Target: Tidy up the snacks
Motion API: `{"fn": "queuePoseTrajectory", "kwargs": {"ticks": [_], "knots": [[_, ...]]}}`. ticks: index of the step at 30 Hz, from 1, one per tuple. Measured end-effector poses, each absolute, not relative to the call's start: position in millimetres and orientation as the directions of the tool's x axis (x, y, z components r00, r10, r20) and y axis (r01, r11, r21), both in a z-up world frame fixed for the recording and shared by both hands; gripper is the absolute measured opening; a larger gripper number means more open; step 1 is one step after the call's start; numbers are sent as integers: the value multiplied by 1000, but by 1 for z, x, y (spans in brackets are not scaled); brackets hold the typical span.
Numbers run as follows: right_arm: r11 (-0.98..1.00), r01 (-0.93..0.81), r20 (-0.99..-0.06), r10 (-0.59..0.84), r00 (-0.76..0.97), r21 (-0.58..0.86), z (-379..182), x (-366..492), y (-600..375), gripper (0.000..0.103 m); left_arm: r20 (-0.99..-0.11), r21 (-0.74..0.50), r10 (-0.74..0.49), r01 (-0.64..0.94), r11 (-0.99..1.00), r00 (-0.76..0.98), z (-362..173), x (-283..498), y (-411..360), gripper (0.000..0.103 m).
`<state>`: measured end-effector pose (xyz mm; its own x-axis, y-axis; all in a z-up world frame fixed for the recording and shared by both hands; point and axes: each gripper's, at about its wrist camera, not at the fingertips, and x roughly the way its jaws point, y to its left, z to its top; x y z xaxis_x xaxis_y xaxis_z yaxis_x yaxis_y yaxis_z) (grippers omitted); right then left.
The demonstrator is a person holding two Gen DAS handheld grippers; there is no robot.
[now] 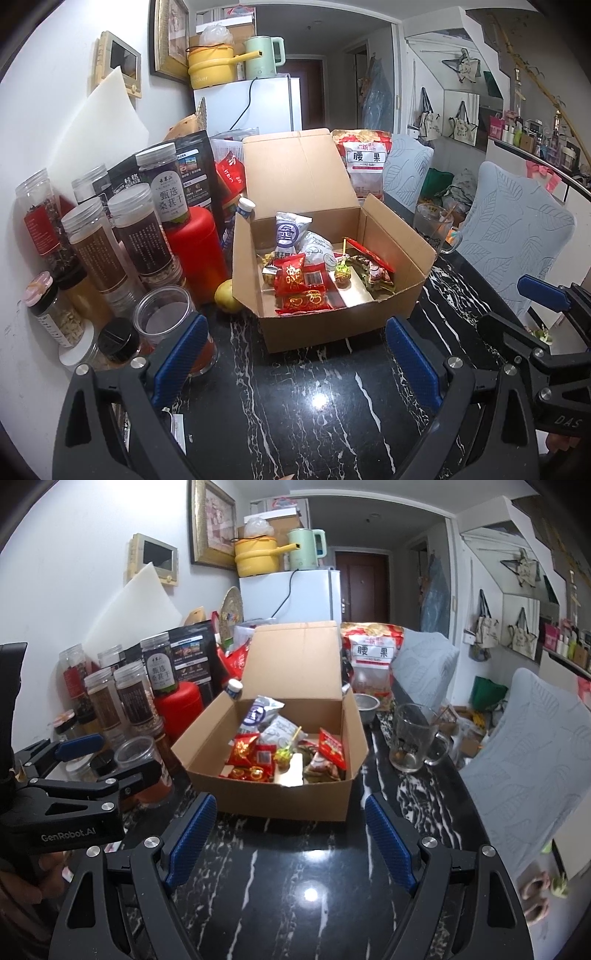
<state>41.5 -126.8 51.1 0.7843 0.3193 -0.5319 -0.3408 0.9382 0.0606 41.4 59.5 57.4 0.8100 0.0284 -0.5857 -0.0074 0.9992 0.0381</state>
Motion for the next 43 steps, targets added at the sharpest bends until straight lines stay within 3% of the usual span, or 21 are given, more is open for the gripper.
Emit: {"fn": "queuePoseTrajectory", "kwargs": {"ticks": [43], "knots": [[953,-290,-571,288,769,90,33,50,-134,84,-622,53,6,35,998,783,44,58,50,99]]}}
